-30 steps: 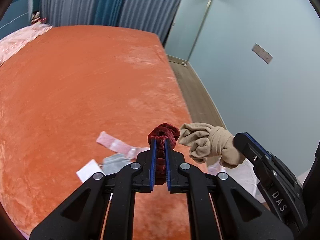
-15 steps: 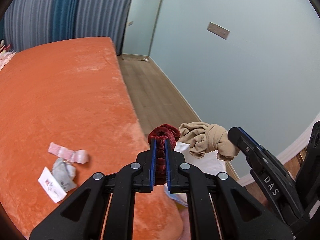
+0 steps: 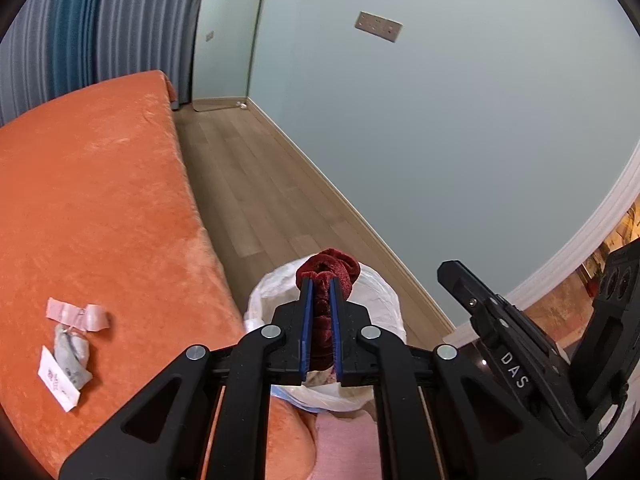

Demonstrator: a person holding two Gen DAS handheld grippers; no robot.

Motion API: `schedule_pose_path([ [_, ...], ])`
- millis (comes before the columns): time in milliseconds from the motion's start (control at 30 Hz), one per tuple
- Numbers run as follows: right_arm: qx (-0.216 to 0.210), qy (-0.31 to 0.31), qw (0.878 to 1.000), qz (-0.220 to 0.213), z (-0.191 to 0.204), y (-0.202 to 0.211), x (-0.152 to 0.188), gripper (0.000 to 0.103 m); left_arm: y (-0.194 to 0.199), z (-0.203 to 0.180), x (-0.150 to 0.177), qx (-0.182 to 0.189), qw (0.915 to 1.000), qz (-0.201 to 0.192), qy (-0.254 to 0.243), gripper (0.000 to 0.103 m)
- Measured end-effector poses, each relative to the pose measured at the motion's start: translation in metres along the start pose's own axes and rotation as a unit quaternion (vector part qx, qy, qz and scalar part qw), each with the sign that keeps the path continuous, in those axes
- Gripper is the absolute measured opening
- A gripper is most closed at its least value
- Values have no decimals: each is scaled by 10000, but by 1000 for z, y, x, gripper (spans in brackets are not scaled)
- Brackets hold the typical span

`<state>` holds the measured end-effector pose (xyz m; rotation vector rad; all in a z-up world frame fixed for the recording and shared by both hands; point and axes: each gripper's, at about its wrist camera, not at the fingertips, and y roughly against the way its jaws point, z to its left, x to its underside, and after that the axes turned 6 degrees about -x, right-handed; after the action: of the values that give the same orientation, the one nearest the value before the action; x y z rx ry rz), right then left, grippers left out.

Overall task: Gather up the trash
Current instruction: 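Carry scrunchie and stocking over the bin and open both grippers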

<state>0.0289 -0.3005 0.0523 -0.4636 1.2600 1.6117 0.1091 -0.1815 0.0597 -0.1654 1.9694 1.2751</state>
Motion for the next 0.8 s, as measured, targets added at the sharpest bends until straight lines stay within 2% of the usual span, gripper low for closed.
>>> schedule_pose_path([
  [267, 191, -159, 9996, 153, -16, -6, 6, 4, -16, -18, 1, 80, 9999, 73, -85, 12],
  [300, 213, -179, 9995, 151, -18, -5, 7, 6, -18, -18, 1, 83, 9999, 95, -88, 15],
  [367, 259, -212, 9993, 167, -21, -5, 9, 8, -20, -19, 1, 44, 9999, 119, -67, 34],
  [433, 282, -236, 9992, 176, -24, -5, 9, 9, -19, -19, 3, -13, 10000, 74, -48, 39],
  [733, 295, -204, 9989, 300, -20, -9, 16, 10, -15, -3, 8, -144, 9998, 95, 93, 39],
  [800, 284, -176, 9989, 321, -17, -10, 17, 16, -12, 3, 9, -167, 9997, 84, 154, 39],
])
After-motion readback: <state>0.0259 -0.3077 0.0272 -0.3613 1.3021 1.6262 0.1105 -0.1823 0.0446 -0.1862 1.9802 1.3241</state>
